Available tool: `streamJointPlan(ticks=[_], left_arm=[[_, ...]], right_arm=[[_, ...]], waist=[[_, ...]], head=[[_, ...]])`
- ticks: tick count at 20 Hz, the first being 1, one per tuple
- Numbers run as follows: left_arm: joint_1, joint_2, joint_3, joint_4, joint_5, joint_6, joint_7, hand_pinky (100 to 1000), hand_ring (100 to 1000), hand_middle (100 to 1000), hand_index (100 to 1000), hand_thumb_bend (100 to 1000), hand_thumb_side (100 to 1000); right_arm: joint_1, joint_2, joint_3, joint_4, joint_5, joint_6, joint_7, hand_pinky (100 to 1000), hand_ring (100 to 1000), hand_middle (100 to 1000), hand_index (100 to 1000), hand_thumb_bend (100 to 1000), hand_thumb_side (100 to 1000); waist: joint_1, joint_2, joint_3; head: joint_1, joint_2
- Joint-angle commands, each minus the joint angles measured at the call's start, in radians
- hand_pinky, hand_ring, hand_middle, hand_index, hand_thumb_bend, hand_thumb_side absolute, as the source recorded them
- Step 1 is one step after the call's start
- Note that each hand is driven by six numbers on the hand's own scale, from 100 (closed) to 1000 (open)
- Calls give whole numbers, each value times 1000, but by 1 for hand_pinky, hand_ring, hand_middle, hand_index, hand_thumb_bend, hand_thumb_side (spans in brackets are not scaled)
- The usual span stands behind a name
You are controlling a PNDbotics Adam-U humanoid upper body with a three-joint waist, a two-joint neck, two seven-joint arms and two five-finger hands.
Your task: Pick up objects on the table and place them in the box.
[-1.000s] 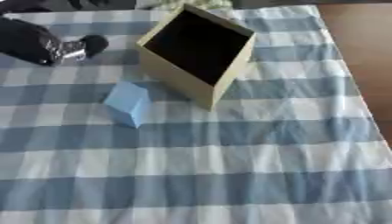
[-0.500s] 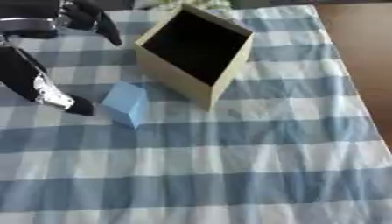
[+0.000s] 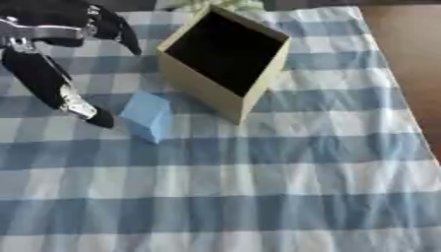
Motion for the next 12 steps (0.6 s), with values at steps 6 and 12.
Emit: streamJointPlan(ticks=[6,12], left_arm=[[-25,-30,-22,105,-33,-35,-29,718,828,817,901,667,666],[-32,-53,-29,163,-29,-53,-60,722,837,832,899,667,684]], right_arm=[[-7,-11,-11,-7,-12,2,-4,734,694,625,828,100,888],[-7,-6,-14,-8,-15,6,-11,733,692,623,827,100,888]], waist=[[-2,-21,-4],[-3,-18,-8]], head=[[6,0],[10,0]])
